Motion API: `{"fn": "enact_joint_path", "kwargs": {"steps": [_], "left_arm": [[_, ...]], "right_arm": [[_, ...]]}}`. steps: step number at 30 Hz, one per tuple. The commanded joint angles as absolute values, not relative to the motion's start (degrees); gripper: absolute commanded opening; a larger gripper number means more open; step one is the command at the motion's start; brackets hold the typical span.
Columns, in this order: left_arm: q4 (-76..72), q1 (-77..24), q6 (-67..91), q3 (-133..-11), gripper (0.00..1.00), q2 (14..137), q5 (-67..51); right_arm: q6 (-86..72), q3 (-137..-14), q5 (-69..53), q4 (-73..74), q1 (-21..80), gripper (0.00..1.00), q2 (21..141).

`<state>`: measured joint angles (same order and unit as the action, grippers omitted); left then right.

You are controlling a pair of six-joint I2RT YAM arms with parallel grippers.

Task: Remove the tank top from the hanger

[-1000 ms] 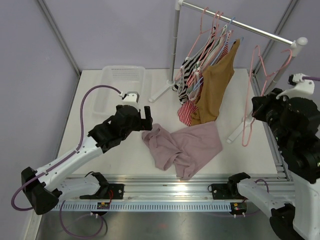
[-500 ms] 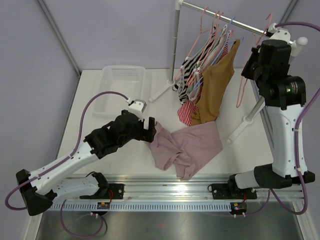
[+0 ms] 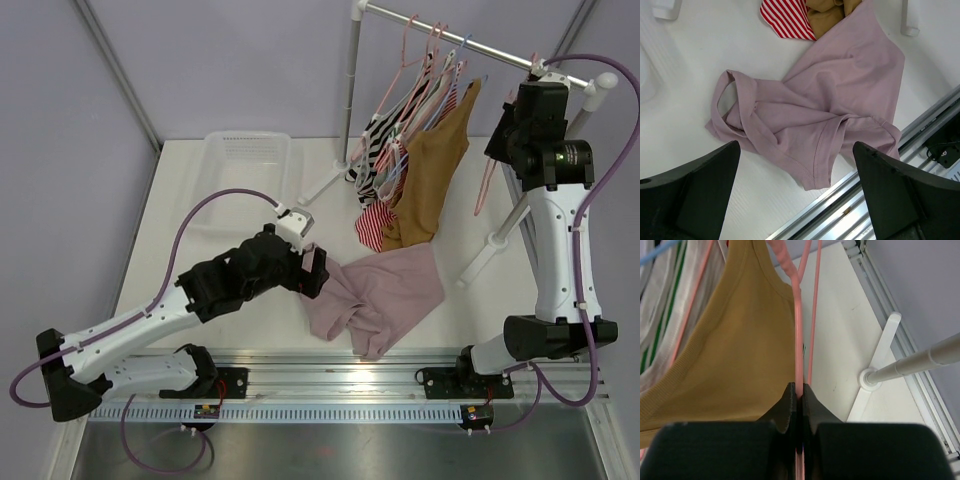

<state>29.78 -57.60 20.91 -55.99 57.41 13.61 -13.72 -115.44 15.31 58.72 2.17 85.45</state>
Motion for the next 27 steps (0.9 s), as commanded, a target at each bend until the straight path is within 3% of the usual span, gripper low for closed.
{"fn": "enact_joint_path", "kwargs": {"steps": [1, 10, 11, 13, 14, 16, 17, 19, 27], "left_arm": [[25.49, -58.27, 19.60, -56.60, 0.99, 58.97, 12.13], [22.15, -60.64, 19.42, -57.65, 0.99, 62.83, 10.11], [21.71, -61.34, 19.42, -57.83, 0.99, 63.89, 10.02], [19.96, -62.22, 19.60, -57.92, 0.99, 65.12, 9.76], [19.34, -63.01, 19.69, -58.01, 0.99, 66.61, 9.49], [18.11, -63.98, 19.69, -58.53, 0.99, 68.20, 9.84], [18.02, -64.85, 19.51, -58.88, 0.99, 70.55, 10.28], [17.93, -66.08, 19.60, -60.02, 0.99, 73.11, 11.16], [15.29, -67.67, 19.16, -63.62, 0.99, 89.53, 8.09]], "right_arm": [[-13.98, -111.37, 13.97, 53.97, 1.67, 0.00, 82.89], [-13.36, -107.93, 13.10, 52.03, 1.41, 0.00, 79.89], [-13.27, -107.41, 12.57, 51.94, 1.41, 0.16, 79.28], [-13.36, -107.23, 12.04, 51.94, 1.41, 0.67, 78.32], [-13.36, -107.23, 12.04, 52.12, 1.41, 0.81, 77.96], [-13.45, -107.40, 12.04, 52.91, 1.41, 0.85, 76.48], [-13.45, -107.58, 12.04, 53.00, 1.41, 0.93, 75.77], [-13.62, -107.23, 12.13, 53.70, 1.41, 1.00, 72.97], [-13.88, -99.68, 6.78, 52.30, 1.41, 1.00, 57.32]]}}
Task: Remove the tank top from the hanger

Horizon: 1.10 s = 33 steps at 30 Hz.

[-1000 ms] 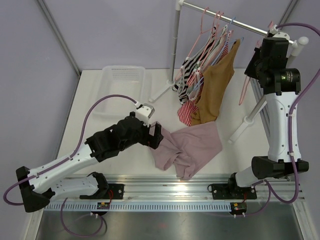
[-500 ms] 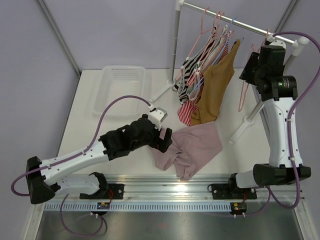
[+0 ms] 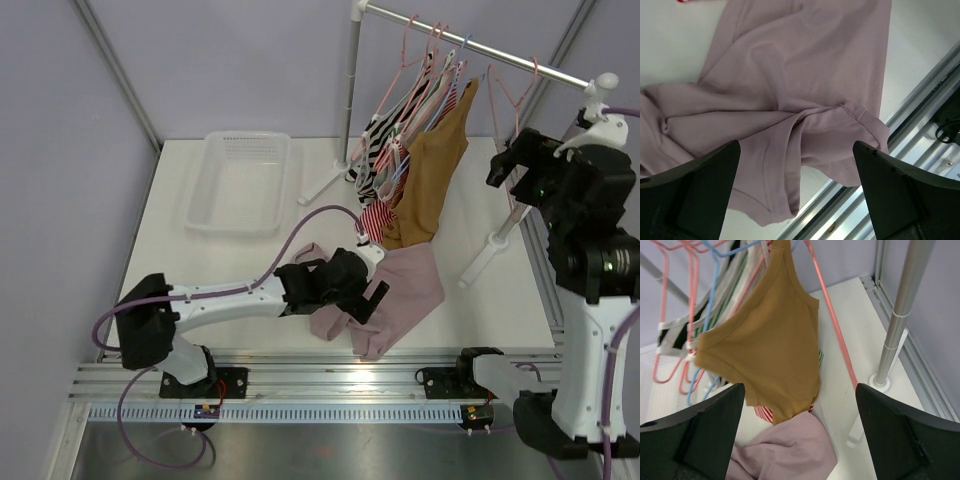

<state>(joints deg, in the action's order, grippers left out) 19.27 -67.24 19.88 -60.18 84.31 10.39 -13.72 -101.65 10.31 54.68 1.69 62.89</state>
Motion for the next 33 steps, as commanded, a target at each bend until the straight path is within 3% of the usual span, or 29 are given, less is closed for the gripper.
{"fn": "enact_joint_path", "kwargs": {"steps": [1, 9, 12, 13, 15, 16, 18, 19, 23, 33], "left_arm": [[15.12, -67.94, 19.16, -64.24, 0.99, 91.39, 7.65], [14.41, -69.26, 21.18, -68.55, 0.99, 105.63, 8.96], [14.33, -69.96, 22.15, -68.47, 0.90, 108.19, 9.05], [14.33, -70.31, 22.41, -68.38, 0.77, 108.72, 8.79], [13.89, -70.49, 23.11, -68.03, 0.59, 109.34, 8.35], [13.63, -70.49, 23.29, -67.59, 0.36, 109.34, 7.91], [13.10, -70.49, 23.64, -67.06, 0.18, 108.55, 6.86], [13.27, -70.49, 23.64, -66.80, 0.00, 108.20, 7.03], [16.08, -70.49, 24.08, -66.10, 0.00, 103.11, 10.97], [23.72, -70.49, 24.43, -62.66, 0.00, 75.86, 31.80]], "right_arm": [[-13.97, -97.49, 6.07, 51.86, 1.32, 0.99, 54.09], [-12.49, -90.53, -4.30, 50.36, 1.41, 0.99, 44.57], [-11.95, -90.35, -4.92, 51.94, 1.41, 0.99, 43.07], [-11.95, -90.26, -4.75, 52.03, 1.41, 0.99, 42.11], [-11.95, -90.00, -4.75, 52.03, 1.41, 0.99, 41.23], [-11.95, -89.74, -4.83, 51.94, 1.41, 0.99, 40.35], [-11.95, -89.65, -4.92, 52.03, 1.41, 0.99, 39.29], [-11.95, -89.65, -4.75, 52.12, 1.32, 0.99, 39.03], [-10.99, -90.00, -3.69, 52.56, 1.41, 0.99, 37.88], [-10.46, -88.42, -1.76, 52.03, 1.32, 1.00, 37.18]]}}
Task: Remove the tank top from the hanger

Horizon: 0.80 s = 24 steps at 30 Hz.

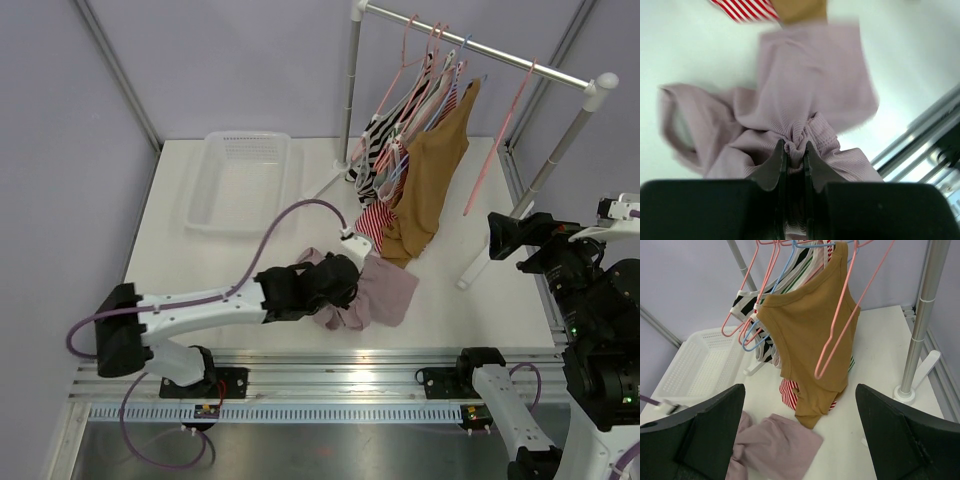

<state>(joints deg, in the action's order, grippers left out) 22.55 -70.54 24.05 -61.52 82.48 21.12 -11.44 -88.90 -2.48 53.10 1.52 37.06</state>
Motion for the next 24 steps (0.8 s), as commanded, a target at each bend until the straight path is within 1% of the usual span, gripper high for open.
{"fn": "enact_joint_path", "kwargs": {"steps": [1, 5, 8, 9, 11, 12, 14, 17, 18, 20, 24], "left_arm": [[24.86, -70.40, 24.35, -63.19, 0.00, 74.37, 35.47], [31.79, -69.26, 23.29, -68.28, 0.00, 68.83, 43.49], [33.74, -65.58, 20.66, -73.11, 0.00, 67.24, 45.44], [33.92, -62.09, 20.05, -74.43, 0.00, 66.71, 44.92], [33.93, -57.85, 17.85, -78.73, 0.00, 66.62, 40.80], [34.10, -53.74, 17.23, -80.40, 0.00, 67.23, 39.22], [34.89, -49.85, 15.21, -85.94, 0.00, 68.20, 36.13], [37.52, -42.65, 13.28, -94.62, 0.00, 72.23, 33.32], [37.96, -38.89, 12.84, -96.83, 0.00, 73.29, 32.18], [39.63, -34.83, 12.13, -102.18, 0.00, 76.80, 27.27], [37.88, -24.20, 10.72, -105.63, 0.00, 82.08, 18.56]], "right_arm": [[-10.46, -88.59, -1.84, 52.21, 1.41, 1.00, 37.44], [-10.81, -88.59, -2.29, 51.51, 1.41, 1.00, 37.53], [-11.42, -88.59, -2.63, 50.98, 1.41, 1.00, 37.44], [-11.60, -88.59, -2.90, 50.89, 1.32, 0.99, 37.53], [-11.95, -88.77, -3.69, 50.98, 1.41, 0.99, 37.62], [-11.95, -88.86, -3.69, 51.15, 1.41, 1.00, 37.79], [-12.13, -88.95, -3.69, 51.24, 1.41, 1.00, 37.79], [-13.18, -87.90, -5.00, 49.41, 1.41, 0.99, 37.00], [-13.53, -86.85, -5.97, 48.52, 1.41, 0.99, 36.13], [-15.45, -85.35, -8.42, 45.64, 1.32, 0.99, 35.08], [-17.84, -83.14, -9.84, 42.54, 1.41, 0.99, 33.92]]}}
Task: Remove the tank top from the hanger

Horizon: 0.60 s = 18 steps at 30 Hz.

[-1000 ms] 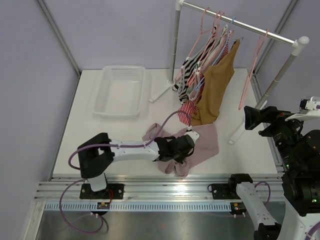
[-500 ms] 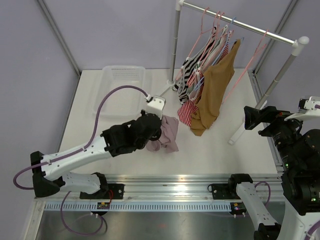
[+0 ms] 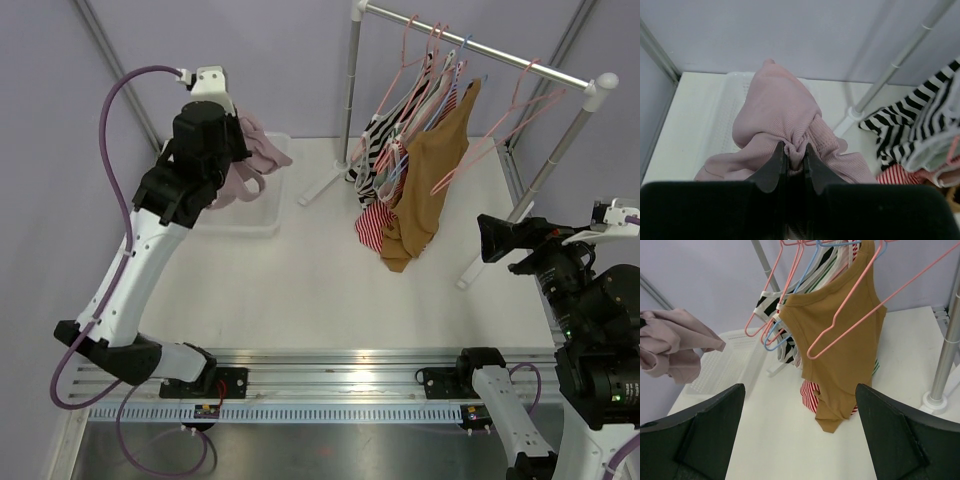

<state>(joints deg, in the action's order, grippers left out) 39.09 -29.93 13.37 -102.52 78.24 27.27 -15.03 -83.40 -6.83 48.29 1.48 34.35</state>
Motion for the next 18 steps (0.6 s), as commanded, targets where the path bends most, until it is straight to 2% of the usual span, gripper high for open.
{"fn": "enact_joint_path", "kwargs": {"steps": [1, 8, 14, 15, 16, 17, 18], "left_arm": [[37.88, -22.69, 10.72, -106.69, 0.00, 83.31, 15.33], [35.60, -11.00, 14.49, -114.07, 0.00, 99.20, 1.68], [34.28, -6.16, 17.75, -115.66, 0.02, 106.60, 0.35], [34.63, -5.37, 18.10, -115.75, 0.07, 108.00, 0.35], [35.06, -5.01, 18.80, -115.66, 0.17, 108.54, 0.35], [36.11, -4.75, 19.16, -115.58, 0.57, 108.89, 0.35], [36.56, -4.40, 19.42, -115.49, 0.83, 109.16, 0.35]], "right_arm": [[-17.93, -83.41, -10.45, 43.24, 1.41, 0.99, 34.27], [-18.02, -85.08, -15.38, 45.26, 1.41, 0.99, 37.00], [-18.19, -84.81, -16.96, 45.62, 1.41, 0.99, 37.61], [-18.45, -84.99, -17.40, 45.70, 1.32, 0.99, 37.88], [-18.72, -85.16, -18.01, 45.70, 1.41, 1.00, 38.14], [-18.98, -85.43, -19.15, 45.53, 1.49, 0.99, 38.41], [-19.25, -85.86, -19.77, 45.09, 1.32, 0.99, 39.10]]}}
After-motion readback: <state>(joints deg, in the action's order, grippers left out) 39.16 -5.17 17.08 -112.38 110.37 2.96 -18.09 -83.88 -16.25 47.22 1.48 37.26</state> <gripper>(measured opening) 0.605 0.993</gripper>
